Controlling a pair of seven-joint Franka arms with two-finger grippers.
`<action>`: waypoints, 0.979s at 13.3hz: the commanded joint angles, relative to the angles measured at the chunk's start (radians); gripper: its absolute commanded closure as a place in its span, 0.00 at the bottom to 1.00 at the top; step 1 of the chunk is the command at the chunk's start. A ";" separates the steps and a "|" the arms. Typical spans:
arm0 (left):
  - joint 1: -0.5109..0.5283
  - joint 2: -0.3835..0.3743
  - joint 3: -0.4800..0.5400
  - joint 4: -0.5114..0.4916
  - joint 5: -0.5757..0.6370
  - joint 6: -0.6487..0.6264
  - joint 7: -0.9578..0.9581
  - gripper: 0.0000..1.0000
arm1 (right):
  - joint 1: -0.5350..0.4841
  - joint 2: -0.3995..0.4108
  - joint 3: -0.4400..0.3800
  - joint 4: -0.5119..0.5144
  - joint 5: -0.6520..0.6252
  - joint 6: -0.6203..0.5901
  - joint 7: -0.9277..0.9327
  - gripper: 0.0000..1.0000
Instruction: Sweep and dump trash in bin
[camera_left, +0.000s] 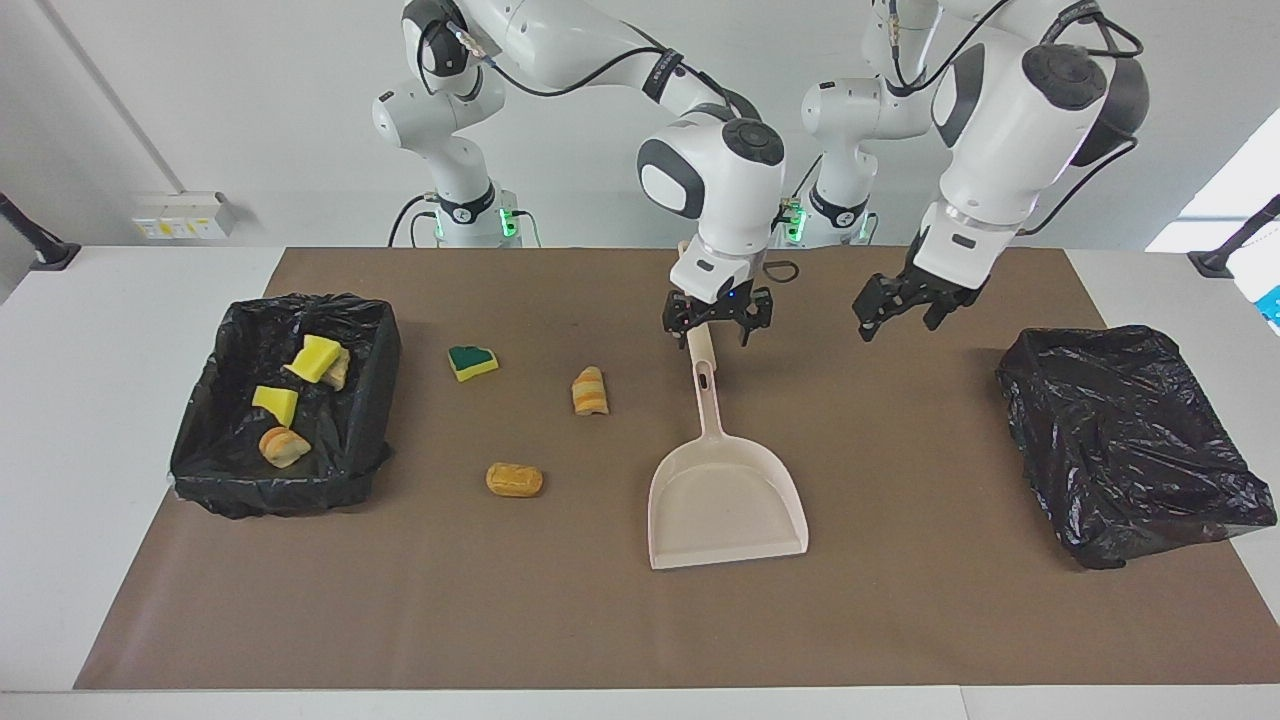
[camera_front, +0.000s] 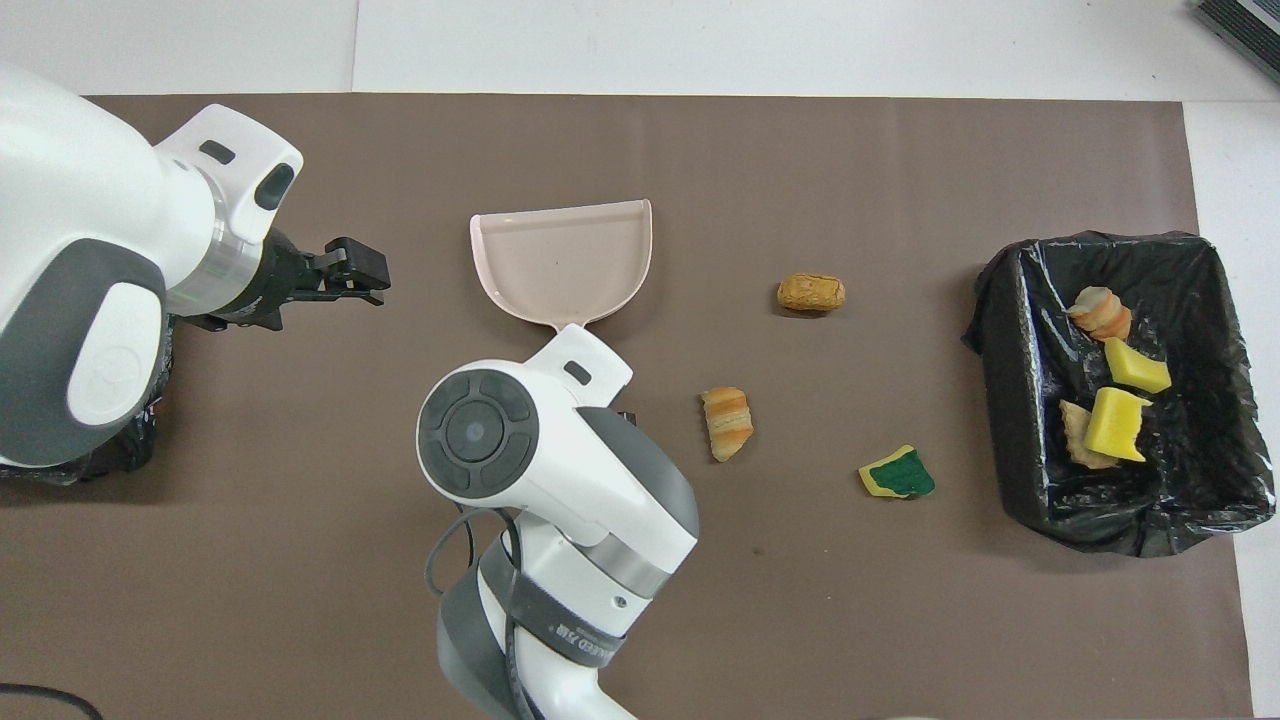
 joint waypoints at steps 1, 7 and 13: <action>-0.003 0.050 -0.025 -0.006 0.008 0.074 -0.014 0.00 | 0.016 -0.143 0.006 -0.253 0.032 0.127 0.072 0.00; -0.121 0.205 -0.056 0.044 0.099 0.133 -0.102 0.00 | 0.108 -0.271 0.011 -0.555 0.084 0.305 0.176 0.03; -0.243 0.296 -0.062 0.005 0.129 0.206 -0.247 0.00 | 0.134 -0.263 0.012 -0.613 0.086 0.359 0.212 0.20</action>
